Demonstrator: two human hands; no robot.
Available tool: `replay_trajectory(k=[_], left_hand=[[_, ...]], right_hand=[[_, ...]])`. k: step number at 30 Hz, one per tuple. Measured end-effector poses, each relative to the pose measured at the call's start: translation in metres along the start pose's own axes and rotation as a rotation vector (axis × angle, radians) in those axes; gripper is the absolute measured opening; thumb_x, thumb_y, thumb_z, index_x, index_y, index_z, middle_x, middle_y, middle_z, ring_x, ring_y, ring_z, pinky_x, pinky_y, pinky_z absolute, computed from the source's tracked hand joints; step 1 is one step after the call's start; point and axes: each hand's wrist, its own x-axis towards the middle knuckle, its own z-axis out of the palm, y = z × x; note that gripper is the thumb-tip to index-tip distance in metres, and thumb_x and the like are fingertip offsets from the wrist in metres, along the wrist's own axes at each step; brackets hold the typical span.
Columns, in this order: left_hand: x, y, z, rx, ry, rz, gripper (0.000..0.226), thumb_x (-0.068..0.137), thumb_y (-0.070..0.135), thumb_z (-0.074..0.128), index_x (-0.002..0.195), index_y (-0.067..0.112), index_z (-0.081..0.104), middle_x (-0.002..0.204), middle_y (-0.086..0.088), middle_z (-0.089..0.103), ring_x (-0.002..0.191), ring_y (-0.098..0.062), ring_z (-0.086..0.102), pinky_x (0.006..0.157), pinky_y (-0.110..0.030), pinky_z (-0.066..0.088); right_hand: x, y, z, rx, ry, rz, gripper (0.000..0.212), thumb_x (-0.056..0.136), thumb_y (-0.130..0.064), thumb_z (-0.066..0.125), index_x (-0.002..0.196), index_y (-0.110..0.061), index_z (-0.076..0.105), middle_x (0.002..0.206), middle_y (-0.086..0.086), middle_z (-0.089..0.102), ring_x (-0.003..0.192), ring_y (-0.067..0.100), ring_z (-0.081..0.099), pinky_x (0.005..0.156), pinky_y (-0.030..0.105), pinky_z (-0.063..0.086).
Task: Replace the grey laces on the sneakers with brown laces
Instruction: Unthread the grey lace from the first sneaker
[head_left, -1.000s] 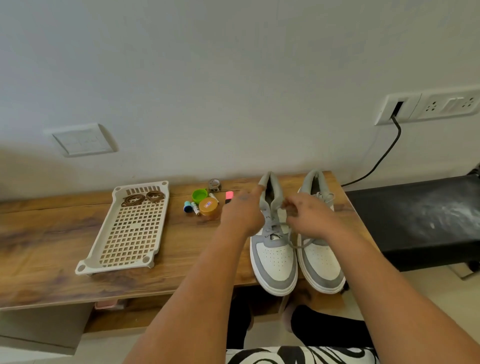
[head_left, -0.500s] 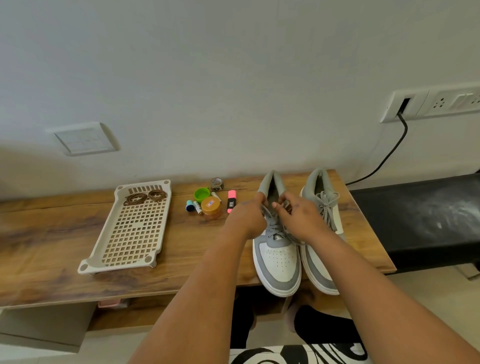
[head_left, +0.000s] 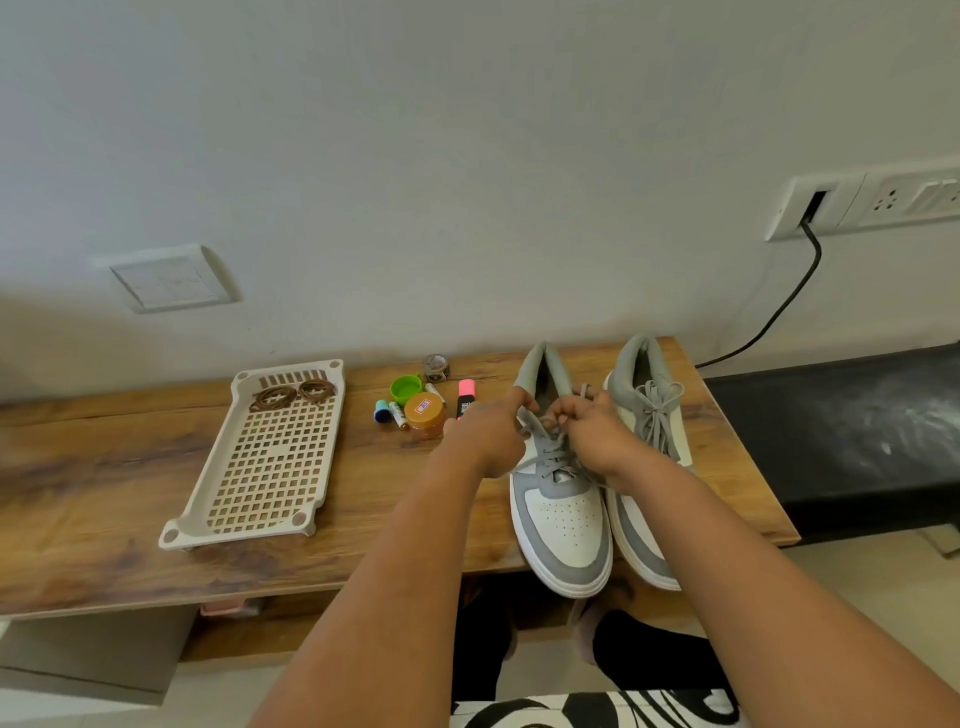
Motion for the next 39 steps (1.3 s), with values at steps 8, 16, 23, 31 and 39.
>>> replay_trajectory(k=[8, 16, 23, 31, 39], left_hand=[[0.0, 0.004, 0.0, 0.007, -0.014, -0.009, 0.064, 0.085, -0.002, 0.039, 0.135, 0.038, 0.039, 0.126, 0.001, 0.062, 0.116, -0.023, 0.045, 0.089, -0.045, 0.033], [-0.001, 0.0, 0.003, -0.1, 0.005, 0.011, 0.042, 0.096, 0.017, 0.048, 0.134, 0.035, 0.041, 0.122, -0.001, 0.062, 0.112, -0.023, 0.048, 0.09, -0.043, 0.036], [0.0, 0.003, 0.0, -0.335, -0.016, 0.029, 0.037, 0.095, 0.012, 0.051, 0.131, 0.019, 0.046, 0.092, -0.01, 0.054, 0.07, -0.015, 0.048, 0.061, -0.028, 0.041], [-0.005, -0.002, -0.005, -0.294, -0.053, 0.041, 0.043, 0.096, 0.015, 0.056, 0.136, 0.028, 0.045, 0.105, -0.008, 0.059, 0.089, -0.023, 0.057, 0.081, -0.036, 0.048], [-0.003, -0.002, -0.005, -0.281, -0.093, 0.059, 0.05, 0.095, 0.006, 0.052, 0.136, 0.033, 0.043, 0.093, 0.001, 0.057, 0.078, -0.019, 0.057, 0.076, -0.036, 0.054]], right_hand=[[-0.006, 0.006, -0.015, 1.191, -0.008, 0.296, 0.026, 0.091, -0.032, 0.056, 0.073, -0.014, 0.058, 0.07, 0.001, 0.054, 0.065, 0.017, 0.049, 0.065, 0.031, 0.042], [-0.004, -0.004, -0.034, -0.328, 0.176, -0.091, 0.043, 0.078, -0.041, 0.077, 0.06, -0.014, 0.049, 0.064, 0.002, 0.051, 0.061, 0.016, 0.049, 0.062, 0.031, 0.04], [-0.013, -0.002, -0.012, -0.612, 0.323, -0.445, 0.023, 0.094, -0.027, 0.059, 0.116, -0.028, 0.066, 0.135, 0.002, 0.044, 0.122, 0.026, 0.038, 0.096, 0.042, 0.035], [-0.003, 0.005, -0.001, -0.471, 0.214, -0.243, 0.011, 0.094, -0.039, 0.058, 0.09, -0.033, 0.067, 0.137, -0.006, 0.044, 0.13, 0.026, 0.03, 0.107, 0.045, 0.027], [-0.013, -0.014, -0.05, 1.096, 0.232, 0.111, 0.03, 0.099, -0.036, 0.049, 0.081, -0.015, 0.059, 0.076, -0.001, 0.064, 0.075, 0.013, 0.054, 0.072, 0.032, 0.04]])
